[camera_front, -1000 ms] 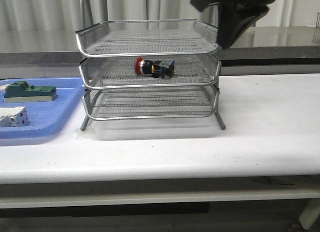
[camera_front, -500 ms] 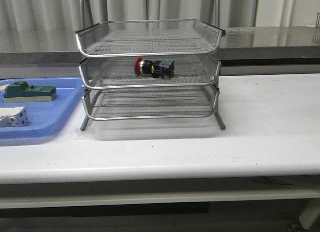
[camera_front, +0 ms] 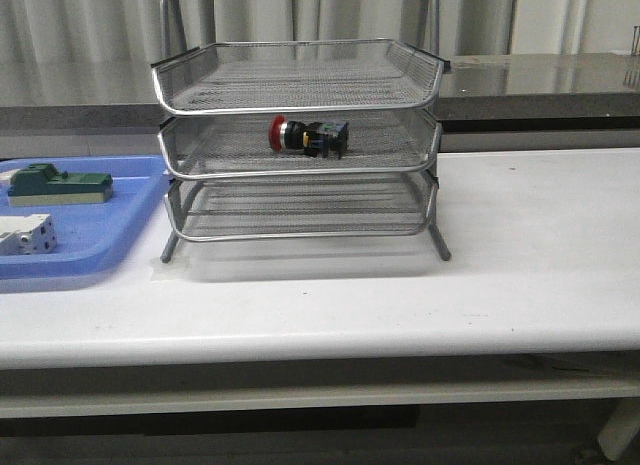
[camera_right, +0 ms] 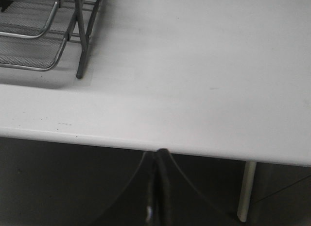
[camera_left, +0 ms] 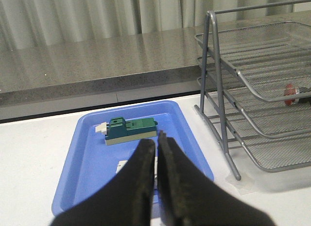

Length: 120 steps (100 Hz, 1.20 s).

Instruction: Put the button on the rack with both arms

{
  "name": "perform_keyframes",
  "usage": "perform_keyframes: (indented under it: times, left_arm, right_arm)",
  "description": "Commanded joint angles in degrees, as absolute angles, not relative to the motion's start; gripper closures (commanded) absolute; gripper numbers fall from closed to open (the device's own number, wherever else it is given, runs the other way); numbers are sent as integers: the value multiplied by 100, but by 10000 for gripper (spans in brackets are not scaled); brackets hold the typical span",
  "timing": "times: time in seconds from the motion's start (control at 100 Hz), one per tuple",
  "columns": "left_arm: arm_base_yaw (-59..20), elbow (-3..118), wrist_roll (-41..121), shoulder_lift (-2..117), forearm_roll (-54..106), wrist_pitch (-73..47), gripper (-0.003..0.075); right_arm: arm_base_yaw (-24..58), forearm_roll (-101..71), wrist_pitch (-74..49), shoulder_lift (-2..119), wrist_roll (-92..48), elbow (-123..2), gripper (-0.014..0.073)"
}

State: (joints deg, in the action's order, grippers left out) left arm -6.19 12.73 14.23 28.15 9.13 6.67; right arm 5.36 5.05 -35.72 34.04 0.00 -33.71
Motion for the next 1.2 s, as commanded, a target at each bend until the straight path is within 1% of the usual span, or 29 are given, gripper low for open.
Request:
perform_keyframes:
  times: [0.0, 0.22, 0.43, 1.19]
  left_arm:
    - [-601, 1430, 1368, 2832, 958, 1078, 716]
    - [-601, 1430, 1368, 2832, 958, 1078, 716]
    - [-601, 1430, 1368, 2832, 958, 1078, 716]
    - [-601, 1430, 1368, 2832, 958, 1078, 716]
  right_arm:
    - [495, 576, -2984, 3002, 0, -3196, 653]
    - [495, 570, -2588, 1828, 0, -2414, 653]
    - [495, 570, -2547, 1098, 0, -2267, 653]
    - [495, 560, -2518, 1059, 0, -2157, 653]
